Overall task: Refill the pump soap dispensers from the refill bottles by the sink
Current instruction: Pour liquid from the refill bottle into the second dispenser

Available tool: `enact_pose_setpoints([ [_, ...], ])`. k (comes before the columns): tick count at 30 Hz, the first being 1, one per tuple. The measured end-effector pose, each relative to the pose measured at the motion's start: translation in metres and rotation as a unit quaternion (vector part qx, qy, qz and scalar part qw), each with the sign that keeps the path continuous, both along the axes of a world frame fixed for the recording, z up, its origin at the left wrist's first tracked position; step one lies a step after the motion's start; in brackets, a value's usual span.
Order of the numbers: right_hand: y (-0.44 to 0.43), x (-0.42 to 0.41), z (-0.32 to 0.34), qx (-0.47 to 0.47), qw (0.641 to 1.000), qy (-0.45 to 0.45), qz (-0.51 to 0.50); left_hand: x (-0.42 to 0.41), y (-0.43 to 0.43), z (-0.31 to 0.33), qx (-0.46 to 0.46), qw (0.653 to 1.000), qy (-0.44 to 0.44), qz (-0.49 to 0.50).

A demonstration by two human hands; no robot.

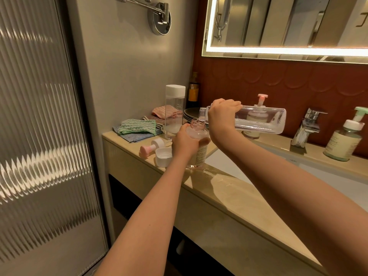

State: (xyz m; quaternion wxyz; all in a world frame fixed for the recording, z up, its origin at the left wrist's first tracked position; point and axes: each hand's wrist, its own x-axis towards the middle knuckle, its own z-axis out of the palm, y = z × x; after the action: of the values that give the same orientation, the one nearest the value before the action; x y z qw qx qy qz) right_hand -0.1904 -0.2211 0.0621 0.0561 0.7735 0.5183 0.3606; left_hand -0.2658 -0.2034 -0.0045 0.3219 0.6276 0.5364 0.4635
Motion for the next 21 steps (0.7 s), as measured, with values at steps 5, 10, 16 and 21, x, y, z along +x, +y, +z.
enact_pose_setpoints([
  [5,0.0006,0.0004,0.0001,-0.002,1.000,0.005,-0.004,0.0001,-0.0021,0.0014,-0.002,1.000,0.000,-0.003],
  [10,0.0002,-0.0001,-0.0002,-0.005,1.000,0.003,0.000,-0.0004,-0.0044,0.0026,0.001,1.000,-0.004,-0.006],
  [16,0.0002,0.0003,0.0009,0.004,1.000,-0.004,0.011,-0.0011,-0.0070,0.0035,0.003,1.000,-0.009,-0.007],
  [21,0.0013,0.0002,-0.0001,-0.001,1.000,-0.004,-0.003,-0.0011,-0.0080,0.0044,0.004,1.000,-0.010,-0.007],
])
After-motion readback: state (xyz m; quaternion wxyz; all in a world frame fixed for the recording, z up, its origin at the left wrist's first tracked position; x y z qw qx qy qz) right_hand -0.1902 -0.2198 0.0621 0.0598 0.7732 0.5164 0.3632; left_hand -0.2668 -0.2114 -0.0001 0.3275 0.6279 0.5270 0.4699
